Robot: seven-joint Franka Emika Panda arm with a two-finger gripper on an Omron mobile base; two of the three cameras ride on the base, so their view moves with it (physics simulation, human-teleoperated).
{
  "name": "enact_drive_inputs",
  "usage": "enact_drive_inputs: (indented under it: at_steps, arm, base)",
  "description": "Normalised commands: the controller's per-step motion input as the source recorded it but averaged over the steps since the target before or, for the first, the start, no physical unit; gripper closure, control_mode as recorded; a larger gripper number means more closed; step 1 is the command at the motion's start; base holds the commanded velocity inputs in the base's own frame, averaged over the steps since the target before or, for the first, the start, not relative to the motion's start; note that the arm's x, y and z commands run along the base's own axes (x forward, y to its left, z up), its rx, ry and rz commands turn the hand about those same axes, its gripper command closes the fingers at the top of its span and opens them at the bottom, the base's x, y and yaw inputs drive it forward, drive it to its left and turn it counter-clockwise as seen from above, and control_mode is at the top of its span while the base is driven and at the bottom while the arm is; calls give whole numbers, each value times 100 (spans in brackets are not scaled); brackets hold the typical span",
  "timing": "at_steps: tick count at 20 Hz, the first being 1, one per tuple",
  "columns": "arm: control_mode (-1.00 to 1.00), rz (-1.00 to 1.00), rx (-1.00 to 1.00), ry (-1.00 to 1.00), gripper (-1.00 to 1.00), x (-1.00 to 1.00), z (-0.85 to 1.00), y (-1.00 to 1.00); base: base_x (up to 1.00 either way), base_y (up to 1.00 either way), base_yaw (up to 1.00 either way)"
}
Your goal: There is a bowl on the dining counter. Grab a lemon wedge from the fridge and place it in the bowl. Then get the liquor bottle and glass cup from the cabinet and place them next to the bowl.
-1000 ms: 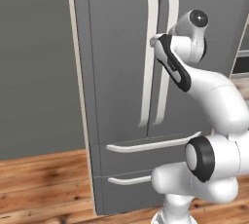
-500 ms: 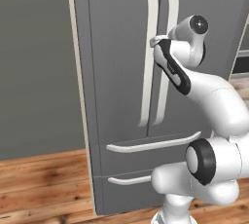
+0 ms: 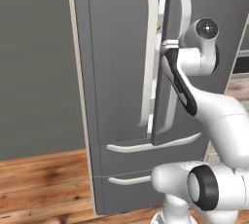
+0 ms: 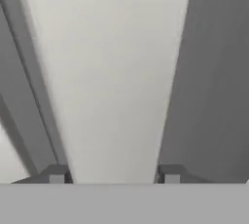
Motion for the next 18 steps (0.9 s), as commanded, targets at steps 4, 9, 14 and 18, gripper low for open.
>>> enact_drive_inputs:
  at_steps: [4, 9, 14, 18]
  arm:
    - [-100, -24, 4, 2, 100, -100, 0, -70]
    - [-100, -19, 8, 13, 100, -100, 5, -90]
    - [-100, -5, 3, 14, -100, -77, -1, -74]
    - [-100, 0, -4, 6, -100, -6, -10, -6]
  base:
    - [0, 0, 0]
    - [0, 0, 0]
    - [0, 0, 0]
    - [0, 0, 0]
